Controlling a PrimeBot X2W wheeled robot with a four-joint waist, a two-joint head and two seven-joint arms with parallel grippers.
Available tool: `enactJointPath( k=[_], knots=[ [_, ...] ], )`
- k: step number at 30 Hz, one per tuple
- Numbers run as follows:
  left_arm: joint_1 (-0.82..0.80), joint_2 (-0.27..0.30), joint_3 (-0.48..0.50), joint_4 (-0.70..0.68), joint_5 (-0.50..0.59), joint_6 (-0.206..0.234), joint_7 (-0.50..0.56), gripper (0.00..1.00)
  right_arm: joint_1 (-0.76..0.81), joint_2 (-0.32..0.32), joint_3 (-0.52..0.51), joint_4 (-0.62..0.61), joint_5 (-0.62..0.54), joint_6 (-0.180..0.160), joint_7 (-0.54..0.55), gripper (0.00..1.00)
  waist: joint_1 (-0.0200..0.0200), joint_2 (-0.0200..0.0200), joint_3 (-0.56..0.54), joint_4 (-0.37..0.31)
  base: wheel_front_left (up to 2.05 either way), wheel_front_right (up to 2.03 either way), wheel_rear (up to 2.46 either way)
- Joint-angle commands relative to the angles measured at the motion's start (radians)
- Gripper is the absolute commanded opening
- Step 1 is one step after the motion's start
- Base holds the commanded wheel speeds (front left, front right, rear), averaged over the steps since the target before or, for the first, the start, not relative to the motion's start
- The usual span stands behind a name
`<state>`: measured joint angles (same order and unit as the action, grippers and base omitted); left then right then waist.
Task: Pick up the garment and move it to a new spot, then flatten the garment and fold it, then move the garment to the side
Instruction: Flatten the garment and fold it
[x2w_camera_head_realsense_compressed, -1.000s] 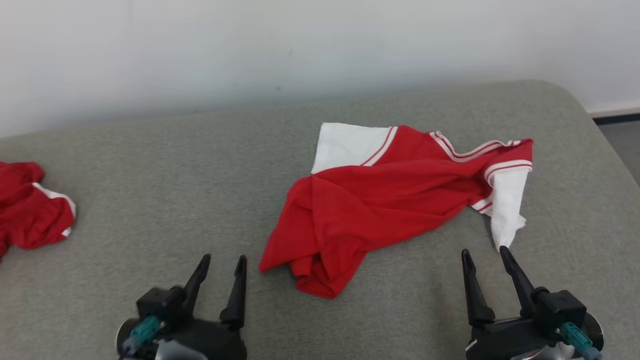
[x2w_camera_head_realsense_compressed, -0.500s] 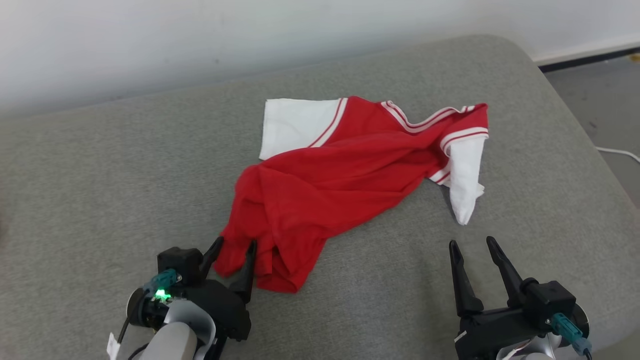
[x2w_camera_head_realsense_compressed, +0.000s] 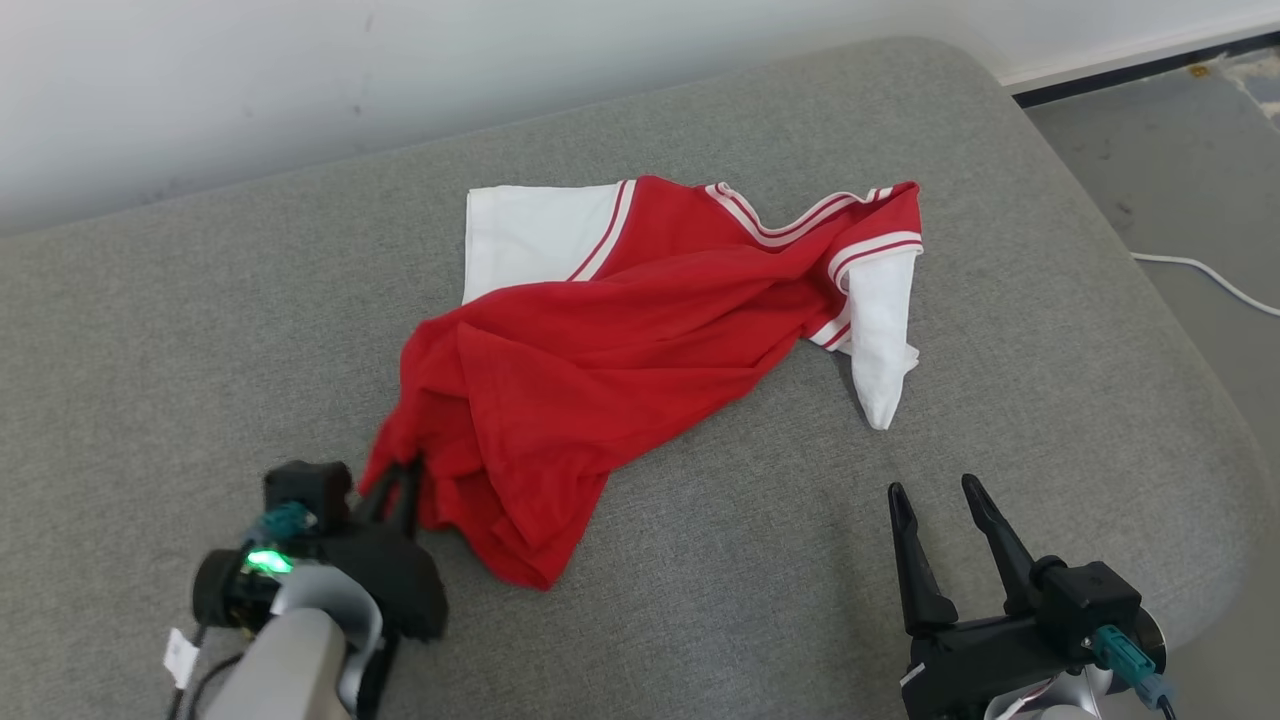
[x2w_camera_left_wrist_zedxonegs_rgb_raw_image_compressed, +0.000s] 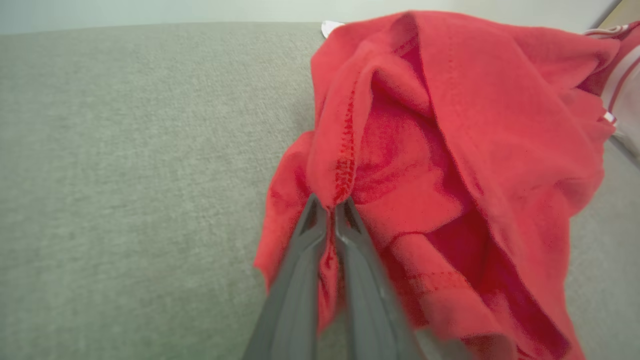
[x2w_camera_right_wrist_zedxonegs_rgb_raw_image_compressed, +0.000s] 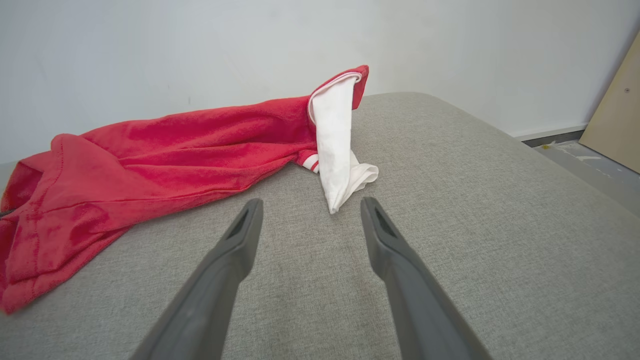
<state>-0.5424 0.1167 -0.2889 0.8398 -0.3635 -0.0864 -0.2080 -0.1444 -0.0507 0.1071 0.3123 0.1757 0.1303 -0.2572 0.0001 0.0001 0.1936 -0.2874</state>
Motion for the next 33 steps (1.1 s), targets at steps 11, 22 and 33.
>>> enactJointPath(
  k=[11, 22, 33],
  knots=[
    [-0.14, 0.126, 0.083, -0.062, 0.037, 0.11, -0.055, 0.0, -0.012, 0.001, 0.022, -0.012, -0.007, 0.001, -0.008, 1.0, -0.0001, -0.0001, 0.027, -0.031, 0.0, 0.0, 0.0],
    [-0.208, 0.185, 0.11, -0.019, 0.022, 0.125, -0.03, 1.0, -0.031, 0.001, 0.049, -0.012, 0.001, 0.001, -0.006, 1.0, -0.0001, -0.0001, 0.081, -0.056, 0.0, 0.0, 0.0],
    [-0.124, 0.093, 0.073, -0.093, 0.0, 0.115, -0.021, 1.0, -0.039, 0.001, 0.023, -0.005, -0.004, 0.001, -0.007, 1.0, -0.0001, -0.0001, 0.068, 0.025, 0.0, 0.0, 0.0]
  ],
)
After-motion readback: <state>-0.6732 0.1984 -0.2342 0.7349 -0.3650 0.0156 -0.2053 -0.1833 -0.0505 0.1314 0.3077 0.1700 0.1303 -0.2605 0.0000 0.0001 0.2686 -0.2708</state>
